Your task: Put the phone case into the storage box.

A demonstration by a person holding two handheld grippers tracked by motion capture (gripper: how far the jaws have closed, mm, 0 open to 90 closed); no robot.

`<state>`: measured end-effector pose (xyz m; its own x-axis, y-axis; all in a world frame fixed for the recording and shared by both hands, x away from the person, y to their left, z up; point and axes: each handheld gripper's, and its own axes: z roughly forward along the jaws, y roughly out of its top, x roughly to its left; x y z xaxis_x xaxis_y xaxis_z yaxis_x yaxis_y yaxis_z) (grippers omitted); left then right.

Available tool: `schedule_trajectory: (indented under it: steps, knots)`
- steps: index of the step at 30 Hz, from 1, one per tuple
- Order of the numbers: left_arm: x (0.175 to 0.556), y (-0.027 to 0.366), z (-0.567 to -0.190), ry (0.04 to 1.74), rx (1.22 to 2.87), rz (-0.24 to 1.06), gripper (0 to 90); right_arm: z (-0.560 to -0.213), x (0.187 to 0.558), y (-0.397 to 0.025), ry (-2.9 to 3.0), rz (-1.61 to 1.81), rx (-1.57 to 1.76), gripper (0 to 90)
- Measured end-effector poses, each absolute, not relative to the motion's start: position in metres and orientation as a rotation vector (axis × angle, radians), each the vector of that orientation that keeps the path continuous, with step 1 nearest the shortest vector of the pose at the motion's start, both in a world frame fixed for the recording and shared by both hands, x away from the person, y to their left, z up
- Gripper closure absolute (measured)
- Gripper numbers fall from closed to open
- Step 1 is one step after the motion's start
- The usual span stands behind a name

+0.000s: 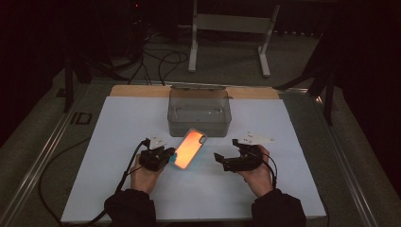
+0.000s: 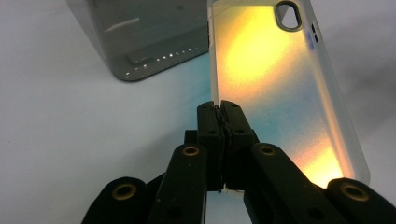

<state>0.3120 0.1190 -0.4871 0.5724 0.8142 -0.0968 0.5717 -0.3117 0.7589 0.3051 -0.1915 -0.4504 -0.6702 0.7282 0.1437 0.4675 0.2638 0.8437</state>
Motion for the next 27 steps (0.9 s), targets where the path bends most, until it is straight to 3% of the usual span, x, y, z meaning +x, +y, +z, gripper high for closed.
schedule_trajectory:
  steps: [27]
  knots:
    - [0.312,0.111,-0.476,1.102,1.962,0.376,88.8,-0.455,0.319,-0.163,2.329,1.407,1.116,7.7]
